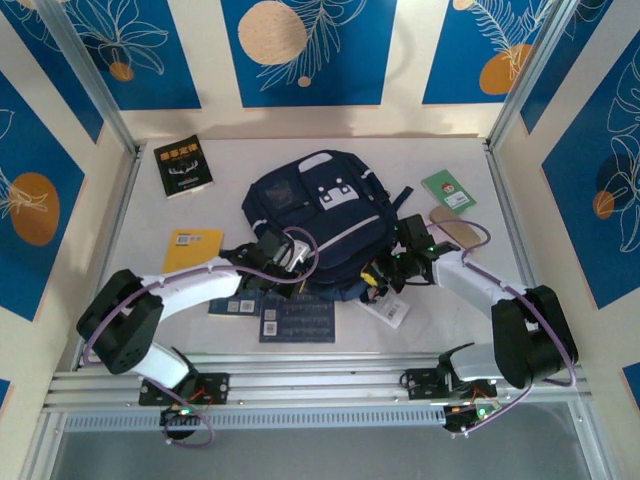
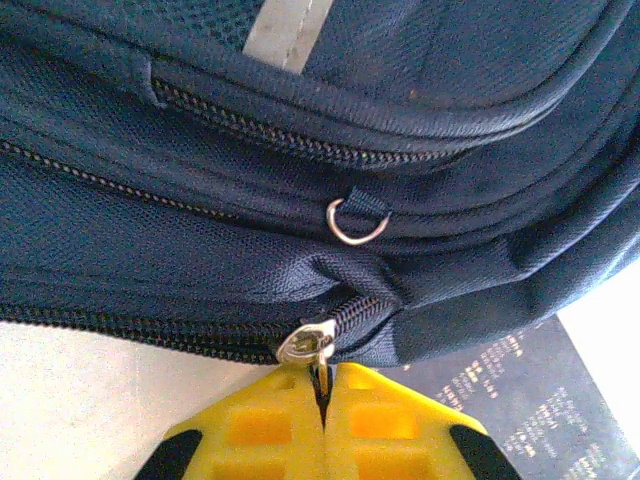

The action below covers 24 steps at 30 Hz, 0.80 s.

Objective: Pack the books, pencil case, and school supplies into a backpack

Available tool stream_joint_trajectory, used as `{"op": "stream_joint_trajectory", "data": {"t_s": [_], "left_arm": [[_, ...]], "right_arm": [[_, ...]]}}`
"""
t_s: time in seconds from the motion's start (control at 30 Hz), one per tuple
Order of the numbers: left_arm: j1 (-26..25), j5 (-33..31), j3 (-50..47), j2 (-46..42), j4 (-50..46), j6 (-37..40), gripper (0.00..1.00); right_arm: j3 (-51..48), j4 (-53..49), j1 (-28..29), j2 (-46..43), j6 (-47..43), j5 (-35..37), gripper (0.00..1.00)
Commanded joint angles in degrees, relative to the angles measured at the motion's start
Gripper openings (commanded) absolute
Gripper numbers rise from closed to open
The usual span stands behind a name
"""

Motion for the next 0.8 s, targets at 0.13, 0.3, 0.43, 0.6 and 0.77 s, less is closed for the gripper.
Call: {"op": "stream_joint_trajectory", "data": {"t_s": [0.13, 0.3, 0.43, 0.6, 0.77], "left_arm": [[-0.90, -3.02, -0.85, -4.25, -0.74, -1.32, 0.00], [0.97, -5.30, -2.56, -7.38, -0.59, -1.81, 0.00], [4.07, -5.64, -1.14, -9.58, -2.64, -1.12, 0.00], [5.46, -8.61, 5.27, -11.71, -10.57, 3.63, 0.00], [9.80, -6.36, 8.01, -14.03, -14.92, 5.14, 0.00]], "right_arm": [[12.50, -18.51, 3.57, -4.36, -14.53, 11.37, 0.67], [21.07, -24.86, 4.96, -7.49, -25.64, 13.33, 0.77], [26.40, -18.00, 4.75, -4.61, -33.58, 3.96, 0.67], [30.79, -5.05, 7.45, 0.96, -51.13, 1.46, 0.63], [41.31, -5.96, 6.23, 13.38, -66.33, -12.58, 0.62]]}}
